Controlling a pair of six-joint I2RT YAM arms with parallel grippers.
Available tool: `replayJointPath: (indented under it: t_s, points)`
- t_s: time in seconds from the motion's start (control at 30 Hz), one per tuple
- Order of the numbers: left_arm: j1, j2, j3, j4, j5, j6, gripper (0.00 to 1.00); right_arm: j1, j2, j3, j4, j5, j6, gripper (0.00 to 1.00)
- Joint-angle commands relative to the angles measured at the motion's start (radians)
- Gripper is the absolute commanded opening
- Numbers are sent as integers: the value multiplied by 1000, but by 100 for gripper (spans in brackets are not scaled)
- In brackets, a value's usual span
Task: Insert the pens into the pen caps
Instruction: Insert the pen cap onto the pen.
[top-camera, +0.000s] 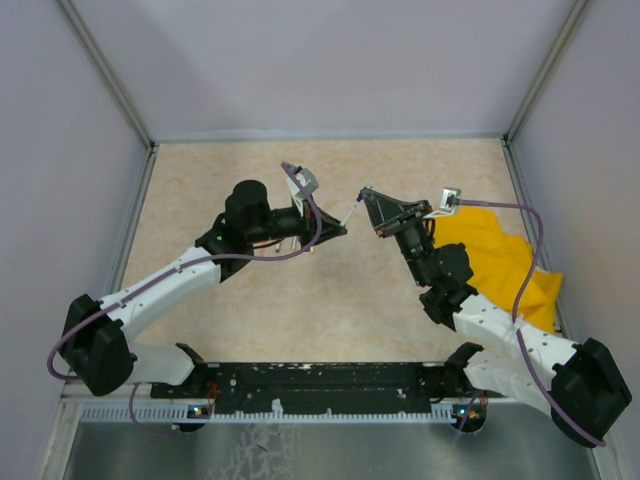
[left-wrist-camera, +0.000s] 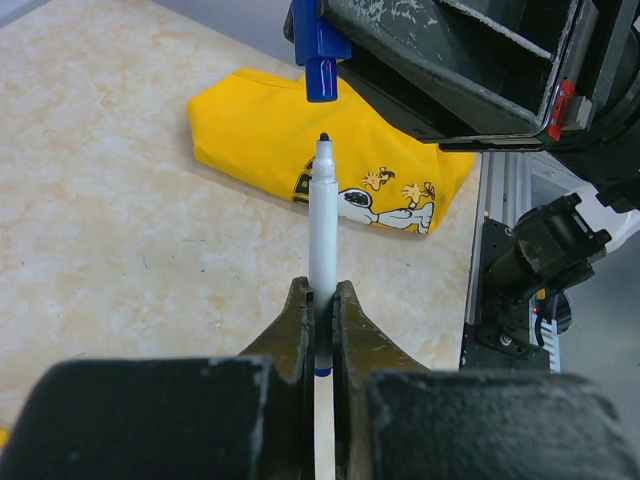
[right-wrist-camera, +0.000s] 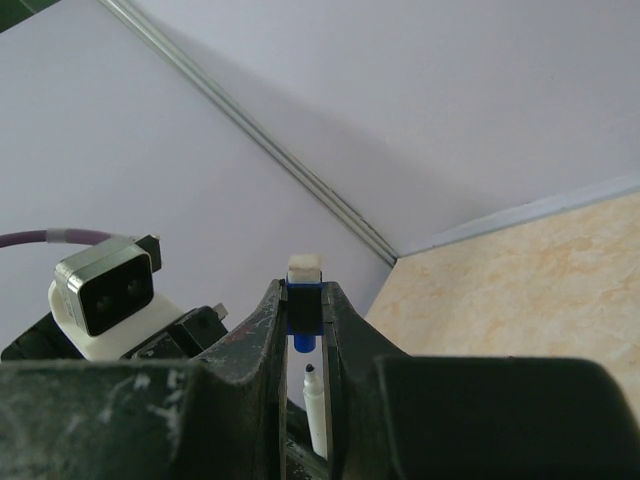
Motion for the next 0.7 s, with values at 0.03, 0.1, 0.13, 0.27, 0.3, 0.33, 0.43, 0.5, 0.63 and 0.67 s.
replayJointPath:
  t_s: [0.03,0.1,0.13,0.27,0.3,0.33,0.43,0.5,0.63,0.67]
  points:
    - [-4,-18,-3,32,19,8,0,-1,-3,39,65,8,0,0]
    - [-4,-20,-4,34,18,8,0,-1,-1,38,59,6,0,0]
    - [-4,-19,-5,35,17,8,0,-1,-1,37,56,3,0,0]
    - [-4,-23,-7,35,10,8,0,-2,-2,32,49,-1,1,0]
    - [-4,-24,-8,35,8,8,0,0,-4,30,48,-2,1,0]
    - [-5,-24,-9,35,6,8,0,-1,-4,27,48,-4,1,0]
    - [-4,-29,-12,37,-1,8,0,-2,-6,21,45,-4,1,0]
    - [-4,-29,-14,38,-5,7,0,0,-7,15,44,-3,1,0]
    - [-4,-30,-13,38,-6,7,0,-1,-10,10,41,-9,1,0]
    - [-4,-29,-14,38,-6,7,0,-1,-8,9,39,-10,1,0]
